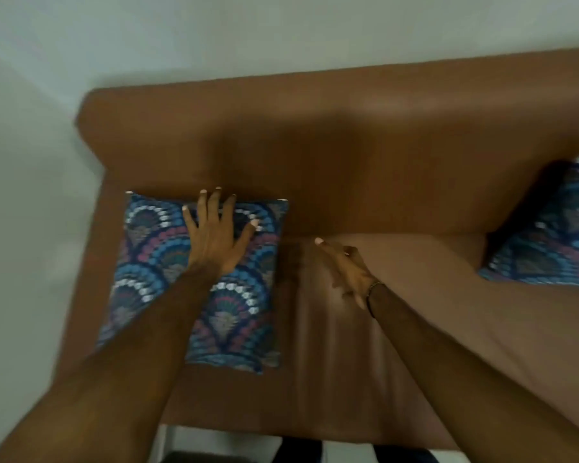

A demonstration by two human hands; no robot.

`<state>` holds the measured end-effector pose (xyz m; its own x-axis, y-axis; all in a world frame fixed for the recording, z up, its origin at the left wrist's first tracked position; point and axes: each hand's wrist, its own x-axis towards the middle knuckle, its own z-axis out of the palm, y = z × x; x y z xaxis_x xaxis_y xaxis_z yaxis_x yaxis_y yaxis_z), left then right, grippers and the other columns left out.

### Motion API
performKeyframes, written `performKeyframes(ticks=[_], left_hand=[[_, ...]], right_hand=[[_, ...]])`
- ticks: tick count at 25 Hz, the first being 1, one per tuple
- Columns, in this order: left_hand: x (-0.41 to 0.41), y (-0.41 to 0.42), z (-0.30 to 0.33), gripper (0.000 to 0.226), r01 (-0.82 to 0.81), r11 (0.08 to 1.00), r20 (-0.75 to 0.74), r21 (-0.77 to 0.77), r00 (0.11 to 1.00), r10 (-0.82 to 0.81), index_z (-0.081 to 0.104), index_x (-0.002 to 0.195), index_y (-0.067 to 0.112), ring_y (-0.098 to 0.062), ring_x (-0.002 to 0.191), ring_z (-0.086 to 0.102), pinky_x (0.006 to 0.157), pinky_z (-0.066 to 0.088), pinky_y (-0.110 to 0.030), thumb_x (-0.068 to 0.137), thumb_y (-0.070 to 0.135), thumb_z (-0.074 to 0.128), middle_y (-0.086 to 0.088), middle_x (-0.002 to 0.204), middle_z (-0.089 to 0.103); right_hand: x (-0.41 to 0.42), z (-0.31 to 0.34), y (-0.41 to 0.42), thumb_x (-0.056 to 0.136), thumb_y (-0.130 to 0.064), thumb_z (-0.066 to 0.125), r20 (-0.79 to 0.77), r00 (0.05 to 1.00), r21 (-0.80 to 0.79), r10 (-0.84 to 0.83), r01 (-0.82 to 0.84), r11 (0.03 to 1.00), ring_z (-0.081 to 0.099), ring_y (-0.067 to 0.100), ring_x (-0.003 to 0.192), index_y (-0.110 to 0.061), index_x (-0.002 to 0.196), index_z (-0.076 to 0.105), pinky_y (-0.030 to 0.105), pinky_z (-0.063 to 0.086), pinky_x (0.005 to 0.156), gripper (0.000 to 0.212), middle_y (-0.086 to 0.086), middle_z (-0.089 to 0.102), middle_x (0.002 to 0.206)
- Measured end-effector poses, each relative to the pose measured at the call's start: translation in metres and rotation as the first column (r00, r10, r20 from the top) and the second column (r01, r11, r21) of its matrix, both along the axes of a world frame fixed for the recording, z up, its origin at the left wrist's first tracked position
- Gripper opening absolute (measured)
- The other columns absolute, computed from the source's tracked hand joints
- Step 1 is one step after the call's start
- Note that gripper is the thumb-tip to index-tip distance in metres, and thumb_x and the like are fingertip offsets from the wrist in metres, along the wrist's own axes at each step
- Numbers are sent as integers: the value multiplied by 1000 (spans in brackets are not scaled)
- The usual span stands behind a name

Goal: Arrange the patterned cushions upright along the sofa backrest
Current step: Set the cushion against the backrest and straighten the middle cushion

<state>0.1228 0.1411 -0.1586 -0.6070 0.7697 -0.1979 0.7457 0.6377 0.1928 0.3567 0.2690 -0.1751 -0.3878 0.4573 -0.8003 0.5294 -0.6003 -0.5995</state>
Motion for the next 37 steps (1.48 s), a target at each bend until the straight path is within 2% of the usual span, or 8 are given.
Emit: performKeyframes(ticks=[3,7,10,12,17,22,31,37], left_hand=[[-61,-61,-1,87,-262,964,69,36,963,259,32,164,16,-40,165,5,130,2,-69,99,72,42,-17,177,17],[-112,-115,-12,131,-609,791,417,54,734,537,18,169,24,-39,161,26,130,24,-61,67,91,68,-11,176,22],[-122,-121,-7,144,-767,641,703,-24,442,556,24,167,24,-32,150,48,122,45,-54,52,82,88,-4,169,41],[-114,-118,4,127,-807,591,780,2,371,504,41,160,22,-26,135,62,114,53,-48,55,65,98,-4,156,58],[-60,-84,33,90,-754,639,864,153,416,285,66,140,16,-5,109,77,92,67,-32,59,35,101,6,128,76],[27,5,24,80,-668,719,905,191,403,135,56,142,19,1,109,71,84,64,-19,74,4,94,12,126,71],[125,99,-14,73,-611,770,897,186,425,120,55,142,6,-14,118,74,104,62,-43,78,-6,88,-3,131,73],[152,105,-34,70,-629,765,911,140,384,149,58,135,24,-22,131,68,114,55,-51,77,4,93,-5,141,69]], right_hand=[[-83,33,-50,87,-59,71,-96,991,-129,95,-107,986,53,28,130,-20,153,33,41,47,100,86,-4,51,143],[-137,18,-81,86,-46,78,-103,986,-232,131,-152,961,71,16,90,-24,112,65,29,58,68,37,0,75,110],[-139,7,-79,81,-44,84,-103,987,-216,120,-140,966,72,25,107,-23,116,69,44,59,92,43,4,75,122],[-127,8,-68,80,-37,87,-132,985,-190,108,-132,973,73,28,112,-22,125,69,51,57,101,51,3,75,126],[-54,25,-7,78,-1,85,-203,977,13,-60,64,998,78,21,100,-18,136,60,37,66,73,65,5,76,124],[43,39,65,74,6,86,-161,976,191,-148,178,965,73,6,92,-27,136,53,24,62,54,78,-8,73,117],[150,19,135,69,17,84,-198,941,304,-276,326,895,70,26,111,-26,122,53,52,62,90,75,-2,69,115],[172,-6,146,68,15,87,-174,950,320,-258,303,898,69,16,111,-18,140,46,40,64,89,89,-2,67,122]])
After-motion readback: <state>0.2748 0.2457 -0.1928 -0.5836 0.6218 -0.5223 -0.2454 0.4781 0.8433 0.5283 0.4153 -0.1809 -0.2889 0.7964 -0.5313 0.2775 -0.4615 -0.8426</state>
